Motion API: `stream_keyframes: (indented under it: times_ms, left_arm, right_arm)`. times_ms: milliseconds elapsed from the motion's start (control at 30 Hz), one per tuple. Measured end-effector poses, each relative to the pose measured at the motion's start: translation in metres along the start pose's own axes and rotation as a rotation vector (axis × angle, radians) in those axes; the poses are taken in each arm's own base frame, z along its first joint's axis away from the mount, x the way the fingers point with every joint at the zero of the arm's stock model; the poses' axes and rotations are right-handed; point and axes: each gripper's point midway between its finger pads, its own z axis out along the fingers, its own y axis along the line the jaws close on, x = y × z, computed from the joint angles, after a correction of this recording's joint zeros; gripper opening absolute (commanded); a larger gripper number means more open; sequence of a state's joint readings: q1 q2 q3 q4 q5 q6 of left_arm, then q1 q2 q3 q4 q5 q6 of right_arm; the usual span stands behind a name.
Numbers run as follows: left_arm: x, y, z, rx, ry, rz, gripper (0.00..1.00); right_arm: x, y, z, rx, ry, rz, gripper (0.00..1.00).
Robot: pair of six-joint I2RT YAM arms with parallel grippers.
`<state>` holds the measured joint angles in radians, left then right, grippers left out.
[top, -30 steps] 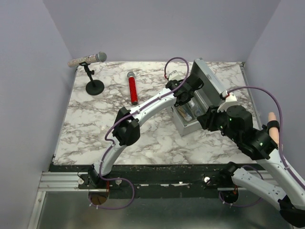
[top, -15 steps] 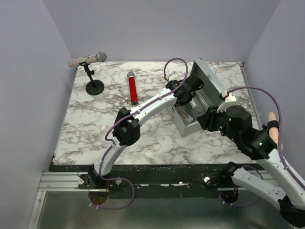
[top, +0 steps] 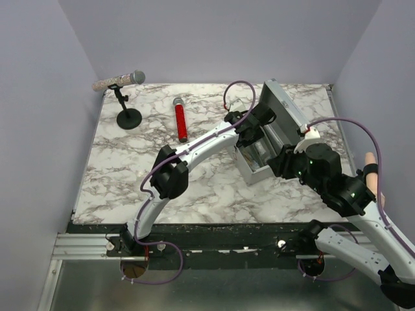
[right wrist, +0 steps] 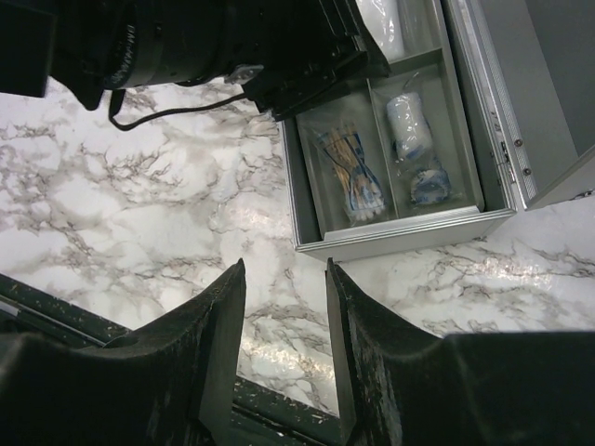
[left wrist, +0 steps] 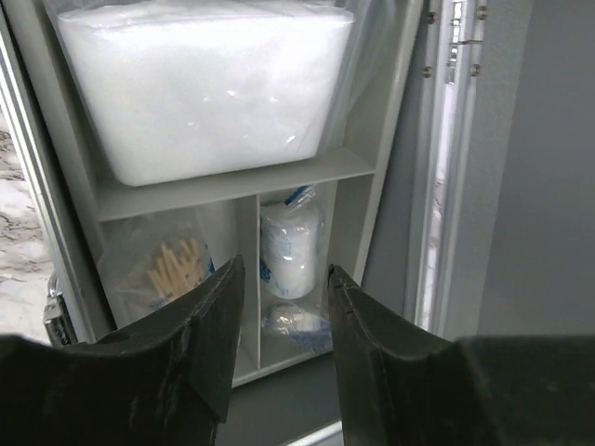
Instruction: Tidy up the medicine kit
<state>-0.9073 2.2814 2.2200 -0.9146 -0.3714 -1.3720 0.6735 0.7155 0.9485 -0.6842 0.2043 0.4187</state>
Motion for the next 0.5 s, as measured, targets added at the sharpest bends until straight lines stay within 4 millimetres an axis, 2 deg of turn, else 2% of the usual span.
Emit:
stream_keyframes:
  times_ms: [133,333,433,500]
  left_arm:
    - [-0.008,-0.006,-0.016,0.036,-0.009,0.006,0.52]
    - [-0.03,-0.015,-0.055,0.108,-0.046,0.018,0.54]
    - [-0.045,-0.006,-0.077,0.123,-0.078,0.029,0.55]
    - [-0.053,0.011,-0.09,0.123,-0.1,0.042,0.57]
  right_arm:
    - [0.001,0.0,0.002,0.003,0.007,-0.002,0.49]
    - [0.004,-0.002,0.009,0.023,0.023,-0.012,0.49]
    - [0.004,-0.006,0.019,0.054,0.026,-0.028,0.48]
    - [0.005,-0.009,0.03,0.08,0.031,-0.041,0.46]
